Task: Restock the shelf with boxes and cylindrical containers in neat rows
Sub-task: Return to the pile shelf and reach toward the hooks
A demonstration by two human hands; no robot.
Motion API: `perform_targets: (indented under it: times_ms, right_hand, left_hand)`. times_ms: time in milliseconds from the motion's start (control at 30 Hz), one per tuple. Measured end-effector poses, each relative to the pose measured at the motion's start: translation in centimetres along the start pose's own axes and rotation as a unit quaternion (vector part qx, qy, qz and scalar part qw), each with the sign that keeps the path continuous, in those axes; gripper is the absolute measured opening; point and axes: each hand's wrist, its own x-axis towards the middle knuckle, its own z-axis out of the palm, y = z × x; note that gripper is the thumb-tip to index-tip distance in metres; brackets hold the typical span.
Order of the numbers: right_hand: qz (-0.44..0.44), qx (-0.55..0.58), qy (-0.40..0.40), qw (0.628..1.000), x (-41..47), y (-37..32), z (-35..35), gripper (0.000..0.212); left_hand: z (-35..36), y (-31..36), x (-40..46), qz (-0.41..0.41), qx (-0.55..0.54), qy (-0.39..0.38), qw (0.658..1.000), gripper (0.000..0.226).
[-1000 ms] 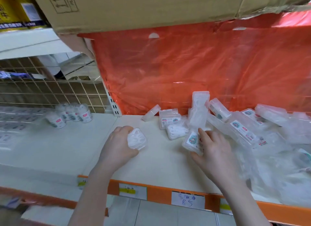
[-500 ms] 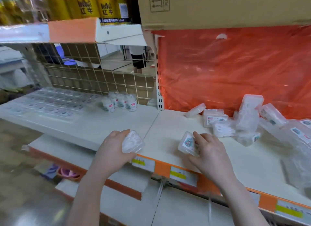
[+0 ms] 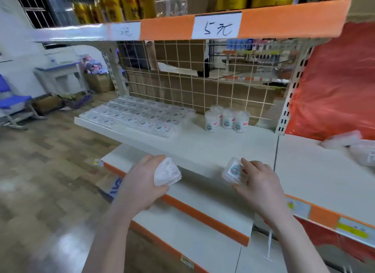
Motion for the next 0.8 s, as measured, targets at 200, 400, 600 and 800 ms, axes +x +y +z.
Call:
perform_targets:
  times_ms: [200,400,600,800]
  right_hand:
    - [-0.037,0.0,-0.016,0.999,4.4,-6.1,3.7,0.058]
    - [-0.044,0.015,-0.039,0.998,10.1,-11.1,8.6,0.065]
    - [-0.054,0.024,-0.05,0.997,16.9,-16.1,13.2,0.066]
    - [-0.089,0.012,-0.076,0.993,22.3,-21.4,15.7,0.066]
  left_hand:
    - [-1.8,-7.1,1.1,-0.037,-0.031,0.033,0.998,0.068]
    - [-3.3,-13.2,5.4,-0.07,-0.021,0.02,0.997,0.068]
    - [-5.5,-18.8,12.2,-0.086,-0.004,0.01,0.996,0.075]
    - [-8.4,-23.3,17.8,-0.091,0.003,0.014,0.996,0.074]
